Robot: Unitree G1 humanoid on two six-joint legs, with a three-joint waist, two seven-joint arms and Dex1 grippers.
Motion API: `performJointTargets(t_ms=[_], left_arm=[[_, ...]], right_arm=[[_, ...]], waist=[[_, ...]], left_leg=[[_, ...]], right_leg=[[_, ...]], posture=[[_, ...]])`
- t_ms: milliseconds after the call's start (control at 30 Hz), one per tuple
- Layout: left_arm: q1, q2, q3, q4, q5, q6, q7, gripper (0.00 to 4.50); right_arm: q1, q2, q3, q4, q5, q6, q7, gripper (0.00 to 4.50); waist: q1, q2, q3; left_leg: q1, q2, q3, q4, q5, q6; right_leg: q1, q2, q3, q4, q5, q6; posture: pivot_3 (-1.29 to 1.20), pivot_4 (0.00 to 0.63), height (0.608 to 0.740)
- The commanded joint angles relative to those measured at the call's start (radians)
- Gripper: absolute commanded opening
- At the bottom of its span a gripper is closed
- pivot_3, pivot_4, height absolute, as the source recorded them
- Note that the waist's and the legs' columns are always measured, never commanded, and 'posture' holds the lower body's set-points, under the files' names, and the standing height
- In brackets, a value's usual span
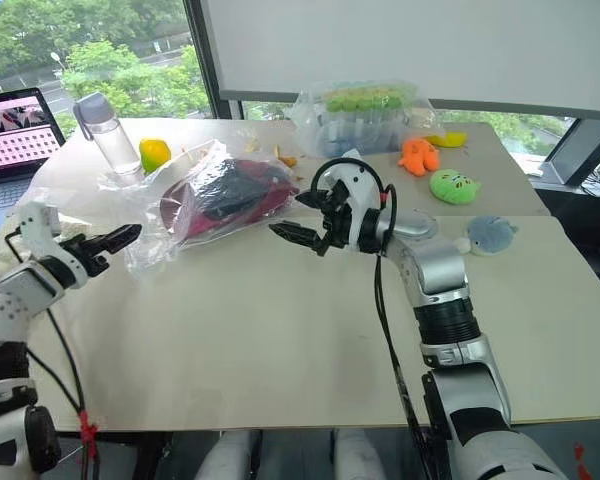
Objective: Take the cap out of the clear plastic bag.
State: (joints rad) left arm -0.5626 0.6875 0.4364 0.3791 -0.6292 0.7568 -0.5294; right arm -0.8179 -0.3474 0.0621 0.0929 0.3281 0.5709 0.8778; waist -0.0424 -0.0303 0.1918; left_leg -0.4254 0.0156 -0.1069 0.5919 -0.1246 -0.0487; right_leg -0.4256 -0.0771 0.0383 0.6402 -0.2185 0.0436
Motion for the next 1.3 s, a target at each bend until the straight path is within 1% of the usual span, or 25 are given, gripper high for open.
performJointTargets(t_ms=[33, 67, 167, 267, 300, 333, 367, 400, 433, 500, 533, 600, 667, 733, 767, 867, 967, 1033, 1133, 1200, 1233, 1300], left_arm=[[-0.047, -0.007, -0.026, 0.022, 0.016, -0.035, -0.046, 4.43], [-0.054, -0.011, -0.038, 0.030, 0.018, -0.031, -0.058, 4.43], [-0.081, -0.036, -0.075, 0.055, 0.027, -0.013, -0.074, 3.64], [-0.095, -0.061, -0.082, 0.054, 0.042, -0.034, -0.064, 2.60], [-0.095, -0.069, -0.092, 0.034, 0.051, -0.039, -0.058, 2.20], [-0.093, -0.081, -0.111, -0.005, 0.053, -0.031, -0.056, 1.92], [-0.097, -0.105, -0.127, -0.050, 0.045, -0.013, -0.047, 1.42], [-0.101, -0.129, -0.140, -0.091, 0.032, 0.010, -0.039, 1.10], [-0.104, -0.163, -0.169, -0.146, 0.016, 0.038, -0.036, 0.87], [-0.103, -0.212, -0.210, -0.220, 0.001, 0.068, -0.038, 0.15], [-0.114, -0.251, -0.239, -0.235, 0.001, 0.070, -0.042, 0.02], [-0.141, -0.317, -0.291, -0.223, 0.022, 0.053, -0.051, 0.02], [-0.174, -0.368, -0.345, -0.163, 0.066, 0.008, -0.066, 0.02], [-0.257, -0.433, -0.412, 0.001, 0.154, -0.096, -0.074, 0.02], [-0.307, -0.471, -0.420, 0.098, 0.176, -0.140, -0.079, 0.02], [-0.431, -0.544, -0.422, 0.347, 0.233, -0.271, -0.087, 0.02], [-0.567, -0.624, -0.391, 0.600, 0.279, -0.422, -0.029, 0.02], [-0.634, -0.663, -0.340, 0.712, 0.274, -0.488, 0.025, 0.02], [-0.692, -0.715, -0.294, 0.805, 0.276, -0.543, 0.070, 0.02], [-0.715, -0.743, -0.268, 0.833, 0.269, -0.556, 0.074, 0.52], [-0.729, -0.762, -0.247, 0.840, 0.256, -0.553, 0.074, 0.70], [-0.756, -0.800, -0.200, 0.843, 0.224, -0.546, 0.067, 1.41]], right_arm=[[-0.004, -0.014, -0.028, -0.048, 0.016, 0.003, -0.028, 4.50], [-0.002, -0.015, -0.027, -0.052, 0.016, 0.004, -0.035, 4.50], [0.004, -0.014, -0.025, -0.065, 0.019, 0.009, -0.056, 4.50], [0.006, -0.018, -0.027, -0.071, 0.023, 0.014, -0.070, 4.50], [0.007, -0.021, -0.029, -0.074, 0.026, 0.016, -0.072, 4.50], [0.008, -0.023, -0.030, -0.077, 0.028, 0.017, -0.074, 4.50], [0.010, -0.023, -0.034, -0.079, 0.030, 0.015, -0.080, 4.50], [0.012, -0.022, -0.038, -0.083, 0.034, 0.016, -0.085, 4.50], [0.015, -0.023, -0.044, -0.093, 0.041, 0.021, -0.090, 4.50], [0.023, -0.029, -0.053, -0.119, 0.054, 0.034, -0.095, 4.50], [0.033, -0.034, -0.066, -0.153, 0.074, 0.056, -0.098, 4.50], [0.052, -0.042, -0.090, -0.224, 0.122, 0.099, -0.105, 4.50], [0.068, -0.046, -0.112, -0.289, 0.163, 0.138, -0.122, 4.50], [0.080, -0.050, -0.155, -0.363, 0.212, 0.183, -0.160, 4.50], [0.086, -0.054, -0.178, -0.397, 0.232, 0.203, -0.182, 4.50], [0.100, -0.068, -0.220, -0.466, 0.269, 0.247, -0.239, 4.50], [0.130, -0.091, -0.263, -0.533, 0.297, 0.288, -0.297, 4.50], [0.149, -0.103, -0.274, -0.562, 0.309, 0.306, -0.328, 4.50], [0.174, -0.111, -0.277, -0.597, 0.324, 0.321, -0.363, 4.50], [0.180, -0.110, -0.276, -0.606, 0.331, 0.324, -0.378, 4.50], [0.181, -0.111, -0.274, -0.606, 0.334, 0.323, -0.384, 4.50], [0.180, -0.113, -0.262, -0.599, 0.331, 0.314, -0.393, 4.50]], waist=[[-0.002, 0.000, 0.000], [-0.003, 0.000, 0.000], [-0.005, 0.000, 0.000], [-0.005, 0.000, 0.000], [-0.005, 0.000, 0.000], [-0.004, 0.000, 0.000], [-0.003, 0.000, 0.000], [-0.001, 0.000, 0.000], [0.004, 0.000, 0.000], [0.012, 0.000, 0.000], [0.015, 0.000, 0.000], [0.019, 0.000, 0.000], [0.019, 0.000, 0.000], [0.021, 0.000, 0.000], [0.022, 0.000, 0.000], [0.024, 0.000, 0.000], [0.025, 0.000, 0.000], [0.024, 0.000, 0.000], [0.023, 0.000, 0.000], [0.024, 0.000, 0.000], [0.024, 0.000, 0.000], [0.025, 0.000, 0.000]], left_leg=[[0.000, 0.000, 0.000, 0.000, 0.000, 0.000], [0.001, 0.000, 0.000, 0.000, 0.000, 0.000], [0.002, 0.000, 0.000, 0.000, 0.000, 0.000], [0.002, 0.000, 0.000, 0.000, 0.000, 0.000], [0.002, 0.000, 0.000, 0.000, 0.000, 0.000], [0.002, 0.000, 0.000, 0.000, 0.000, 0.000], [0.001, 0.000, 0.000, 0.000, 0.000, 0.000], [0.001, 0.000, 0.000, 0.000, 0.000, 0.000], [0.001, 0.000, 0.000, 0.000, 0.000, 0.000], [0.000, -0.001, 0.000, 0.001, 0.000, 0.000], [0.000, -0.001, 0.000, 0.002, 0.000, 0.000], [0.000, -0.001, 0.000, 0.003, 0.000, 0.000], [0.000, -0.001, 0.000, 0.003, 0.000, 0.000], [0.000, -0.001, 0.000, 0.004, 0.000, 0.000], [0.000, -0.001, 0.000, 0.005, 0.000, 0.000], [0.000, -0.001, 0.000, 0.007, 0.000, 0.000], [-0.003, -0.001, 0.000, 0.007, 0.000, 0.000], [-0.005, -0.001, 0.000, 0.006, 0.000, 0.001], [-0.008, -0.002, 0.000, 0.006, 0.000, 0.001], [-0.009, -0.003, 0.000, 0.007, 0.000, 0.001], [-0.009, -0.003, 0.000, 0.006, 0.000, 0.001], [-0.009, -0.003, 0.000, 0.007, 0.000, 0.001]], right_leg=[[0.000, 0.000, 0.000, 0.000, 0.000, 0.000], [0.000, 0.000, 0.000, 0.001, 0.000, 0.000], [0.000, 0.000, 0.000, 0.002, 0.000, 0.000], [0.001, 0.000, 0.000, 0.002, 0.000, 0.000], [0.000, 0.000, 0.000, 0.002, 0.000, 0.000], [0.000, 0.000, 0.000, 0.002, 0.000, 0.000], [0.000, 0.000, 0.000, 0.002, 0.000, 0.000], [0.000, 0.000, 0.000, 0.001, 0.000, 0.000], [0.001, 0.000, 0.000, 0.001, 0.000, 0.000], [0.001, 0.000, 0.000, 0.001, 0.000, 0.000], [0.002, -0.001, 0.000, 0.000, 0.001, 0.001], [0.002, -0.001, 0.000, -0.001, 0.001, 0.002], [0.002, -0.001, 0.000, 0.000, 0.001, 0.002], [0.002, 0.000, 0.000, 0.000, 0.001, 0.002], [0.002, 0.000, 0.000, 0.001, 0.001, 0.002], [0.003, 0.000, 0.000, 0.000, 0.001, 0.002], [0.003, 0.000, 0.000, -0.004, 0.002, 0.004], [0.002, 0.000, 0.000, -0.008, 0.003, 0.005], [0.002, -0.001, 0.000, -0.011, 0.005, 0.007], [0.002, -0.001, 0.000, -0.012, 0.005, 0.007], [0.002, -0.001, 0.000, -0.012, 0.005, 0.007], [0.002, -0.001, 0.000, -0.011, 0.005, 0.008]], posture=[[0.00, 0.150, 0.740], [0.00, 0.150, 0.740], [0.00, 0.150, 0.740], [0.00, 0.150, 0.740], [0.00, 0.150, 0.740], [0.00, 0.150, 0.740], [0.00, 0.150, 0.740], [0.00, 0.150, 0.740], [0.00, 0.150, 0.740], [0.00, 0.150, 0.740], [0.00, 0.150, 0.740], [0.00, 0.150, 0.740], [0.00, 0.150, 0.740], [0.00, 0.150, 0.740], [0.00, 0.150, 0.740], [0.00, 0.150, 0.740], [0.00, 0.150, 0.740], [0.00, 0.150, 0.740], [0.00, 0.150, 0.740], [0.00, 0.150, 0.740], [0.00, 0.150, 0.740], [0.00, 0.150, 0.740]])
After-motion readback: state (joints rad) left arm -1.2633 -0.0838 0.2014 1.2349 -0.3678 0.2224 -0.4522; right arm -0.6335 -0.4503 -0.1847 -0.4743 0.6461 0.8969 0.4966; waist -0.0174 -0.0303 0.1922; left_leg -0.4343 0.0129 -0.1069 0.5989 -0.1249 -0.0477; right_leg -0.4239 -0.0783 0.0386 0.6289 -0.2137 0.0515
